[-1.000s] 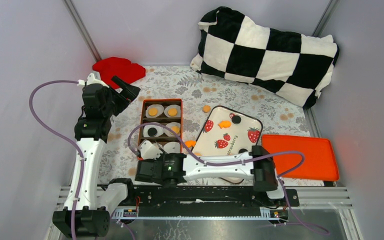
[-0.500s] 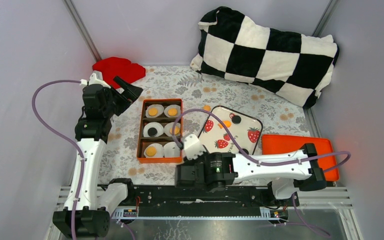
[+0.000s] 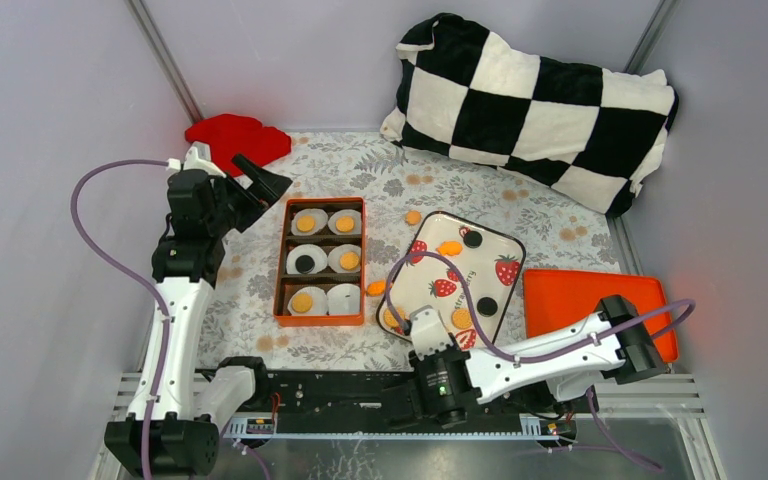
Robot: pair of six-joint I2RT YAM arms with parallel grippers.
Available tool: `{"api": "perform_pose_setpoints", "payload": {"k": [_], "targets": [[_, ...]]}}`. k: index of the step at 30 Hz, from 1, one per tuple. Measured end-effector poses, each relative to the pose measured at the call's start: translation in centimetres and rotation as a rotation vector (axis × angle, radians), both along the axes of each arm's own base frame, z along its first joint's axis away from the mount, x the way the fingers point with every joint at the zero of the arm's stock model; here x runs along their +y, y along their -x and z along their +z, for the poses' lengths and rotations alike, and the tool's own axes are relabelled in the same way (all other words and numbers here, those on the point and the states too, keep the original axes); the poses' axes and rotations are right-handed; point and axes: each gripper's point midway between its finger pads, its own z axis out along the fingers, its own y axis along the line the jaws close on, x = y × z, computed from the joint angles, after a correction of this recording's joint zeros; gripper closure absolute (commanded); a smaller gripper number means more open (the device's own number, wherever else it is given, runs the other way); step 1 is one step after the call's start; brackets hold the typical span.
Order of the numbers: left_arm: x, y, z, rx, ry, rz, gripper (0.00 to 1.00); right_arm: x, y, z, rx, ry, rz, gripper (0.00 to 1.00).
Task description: Pack the cookies
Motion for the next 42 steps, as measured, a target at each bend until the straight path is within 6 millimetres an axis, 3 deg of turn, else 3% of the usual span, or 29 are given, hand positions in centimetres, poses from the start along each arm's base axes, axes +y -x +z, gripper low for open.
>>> {"api": "perform_pose_setpoints", "payload": {"k": [5, 19, 23, 26, 29, 34, 42], "targets": [[-0.4, 0.4, 0.1, -0.006, 0.011, -0.013, 0.01, -1.6, 1.0, -0.6, 0.021, -0.017, -0.056, 0.57], [-1.1, 1.3, -0.4, -0.005, 0.035, -0.038, 0.01, -2.1, 2.9, -1.7, 0.072, 0.015, -0.098, 0.54], [-1.2, 1.5, -0.8, 0.002, 0.040, -0.048, 0.01, -2.1, 3.0, -1.8, 0.075, 0.018, -0.096, 0.60], [-1.3, 1.6, -1.1, 0.009, 0.044, -0.051, 0.01, -2.0, 3.0, -1.8, 0.071, 0.031, -0.088, 0.70], [-1.3, 1.6, -1.2, 0.010, 0.045, -0.052, 0.01, -1.2, 3.0, -1.6, 0.057, 0.034, -0.067, 0.79], [-1.4, 1.6, -1.2, 0.013, 0.051, -0.055, 0.01, 0.9, 2.3, -0.3, 0.019, -0.005, -0.023, 0.81], [-1.4, 0.9, -2.6, 0.071, 0.057, -0.054, 0.01, 6.7, -0.4, 4.4, -0.082, -0.124, 0.071, 0.80]]}}
